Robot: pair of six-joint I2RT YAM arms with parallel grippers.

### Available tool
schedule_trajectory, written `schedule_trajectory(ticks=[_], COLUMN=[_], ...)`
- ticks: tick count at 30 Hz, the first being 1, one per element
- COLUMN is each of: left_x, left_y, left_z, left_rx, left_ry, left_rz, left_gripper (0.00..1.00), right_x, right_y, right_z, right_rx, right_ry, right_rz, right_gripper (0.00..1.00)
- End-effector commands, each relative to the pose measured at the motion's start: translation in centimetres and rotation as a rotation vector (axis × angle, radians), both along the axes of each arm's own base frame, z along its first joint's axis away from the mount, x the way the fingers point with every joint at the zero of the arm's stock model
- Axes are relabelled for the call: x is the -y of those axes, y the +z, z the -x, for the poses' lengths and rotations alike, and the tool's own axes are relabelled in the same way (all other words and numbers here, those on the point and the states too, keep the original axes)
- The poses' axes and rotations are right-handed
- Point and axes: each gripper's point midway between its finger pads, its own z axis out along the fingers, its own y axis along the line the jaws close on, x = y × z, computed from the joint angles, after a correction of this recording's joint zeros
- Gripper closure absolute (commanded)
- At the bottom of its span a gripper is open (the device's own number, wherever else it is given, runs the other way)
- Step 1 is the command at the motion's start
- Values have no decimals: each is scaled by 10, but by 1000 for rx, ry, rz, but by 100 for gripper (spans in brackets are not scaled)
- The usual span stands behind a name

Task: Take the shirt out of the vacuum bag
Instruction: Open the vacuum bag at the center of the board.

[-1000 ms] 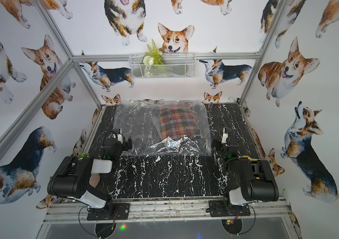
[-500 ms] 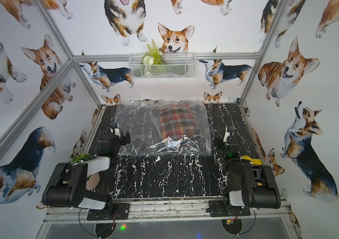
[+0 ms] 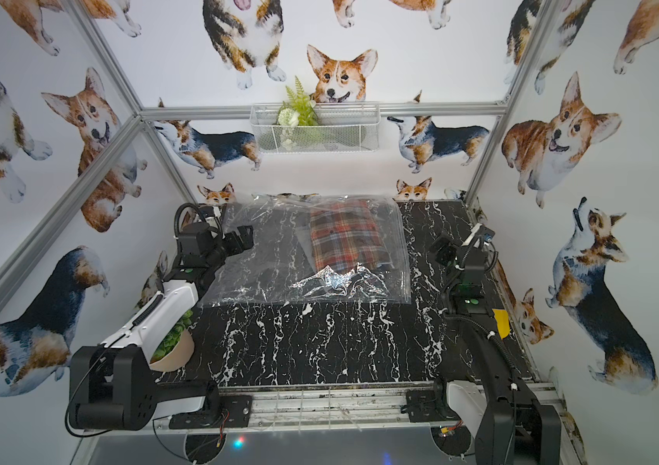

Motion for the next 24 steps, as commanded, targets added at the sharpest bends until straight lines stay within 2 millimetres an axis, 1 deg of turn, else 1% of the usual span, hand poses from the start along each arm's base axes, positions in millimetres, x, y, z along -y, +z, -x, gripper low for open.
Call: schedule_trajectory(ticks=[1,2,3,5,7,8,10,12,13,14,15,16,17,18,19,21,24], left_x=[80,104,128,180,224,250,298,338,356,370,381,395,409,424,434,447,453], left_y=[18,25,33,38,41,37,35,15,15,5,-2,-4,-14,-14,-25,-42,-64], left_z=[13,14,15,14,12,11,12,8,5,2,2,0,-1,1,1,0,-4], left_rx=[-57,-52,-48,-57,-62,-65,-56,-93,-95,-107,-115,-109,-115,-101,-102,-109,-131], left_ry=[-168,-205,-236,-300,-357,-385,-441,-480,-496,-502,-510,-519,-533,-544,-550,-549,-529], left_rz=[22,-10,-32,-41,-48,-73,-145,-216,-232,-252,-270,-278,-298,-313,-335,-352,-330], left_gripper=[0,0,0,0,0,0,0,0,0,0,0,0,0,0,0,0,0], right_x=[-2,-10,-13,0,9,10,11,20,24,26,27,25,24,22,22,21,20], right_y=[-39,-30,-22,-3,16,34,55,76,88,98,111,119,124,129,131,136,143], right_z=[20,19,20,35,48,55,67,87,98,106,117,123,127,131,134,140,148], right_rx=[-151,-131,-108,-61,-20,-16,-38,-31,2,33,76,91,94,90,90,107,124], right_ry=[-60,-10,12,-63,-114,-111,-118,-169,-194,-204,-208,-200,-199,-189,-184,-183,-175], right_rz=[-217,-220,-216,-217,-200,-168,-147,-129,-122,-117,-113,-110,-107,-103,-104,-99,-95], right_gripper=[0,0,0,0,0,0,0,0,0,0,0,0,0,0,0,0,0])
